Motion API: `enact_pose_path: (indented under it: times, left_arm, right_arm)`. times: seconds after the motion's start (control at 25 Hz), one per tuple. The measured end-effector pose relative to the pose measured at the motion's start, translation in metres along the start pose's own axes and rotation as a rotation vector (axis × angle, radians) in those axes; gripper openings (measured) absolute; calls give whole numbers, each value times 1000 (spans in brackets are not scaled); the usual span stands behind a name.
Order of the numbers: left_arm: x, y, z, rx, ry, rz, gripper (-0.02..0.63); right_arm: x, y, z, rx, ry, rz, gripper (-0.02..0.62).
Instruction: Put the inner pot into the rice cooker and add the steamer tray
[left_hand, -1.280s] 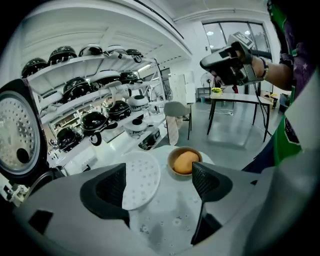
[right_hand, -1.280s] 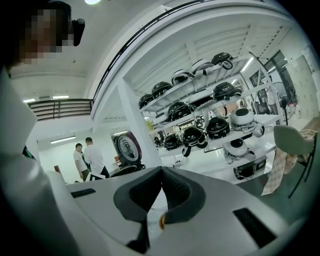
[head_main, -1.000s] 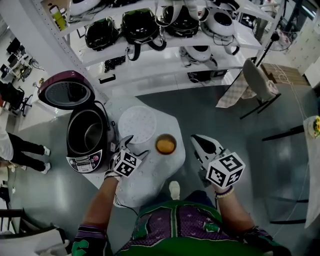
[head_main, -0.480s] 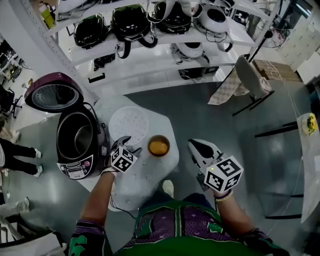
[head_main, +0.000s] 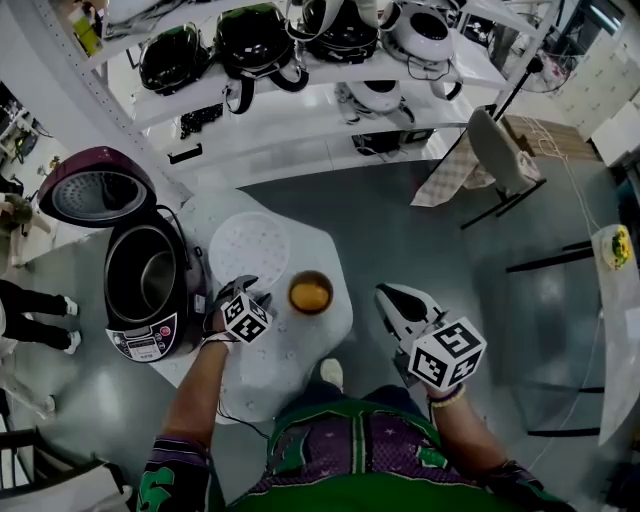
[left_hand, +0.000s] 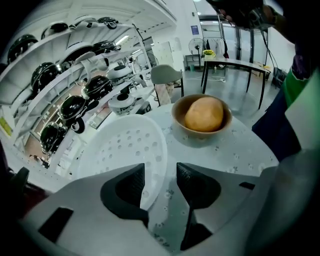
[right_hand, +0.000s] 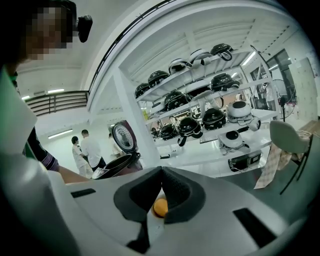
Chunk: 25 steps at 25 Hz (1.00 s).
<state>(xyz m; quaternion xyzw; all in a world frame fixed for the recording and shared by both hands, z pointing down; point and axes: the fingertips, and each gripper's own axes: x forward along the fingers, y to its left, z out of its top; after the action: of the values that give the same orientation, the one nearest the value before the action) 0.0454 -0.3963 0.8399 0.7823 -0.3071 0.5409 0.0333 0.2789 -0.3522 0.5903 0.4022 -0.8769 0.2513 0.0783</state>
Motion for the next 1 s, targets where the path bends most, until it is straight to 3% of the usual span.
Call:
enact_pose_path:
  times: [0.32, 0.44, 0.6, 1.0]
  left_arm:
    - [11, -2, -7, 97, 58, 15, 144]
    - [11, -3, -7, 153, 84, 28, 69]
    - [10, -5, -6, 199, 90, 20, 54]
    - [-18, -4, 6, 222, 52, 15, 38]
  right_arm:
    - [0, -4, -6, 36, 8, 13, 6]
    - [0, -5, -7, 52, 10, 16, 6]
    - [2, -3, -8, 70, 15, 16, 6]
    - [10, 19, 1, 52, 21, 42, 6]
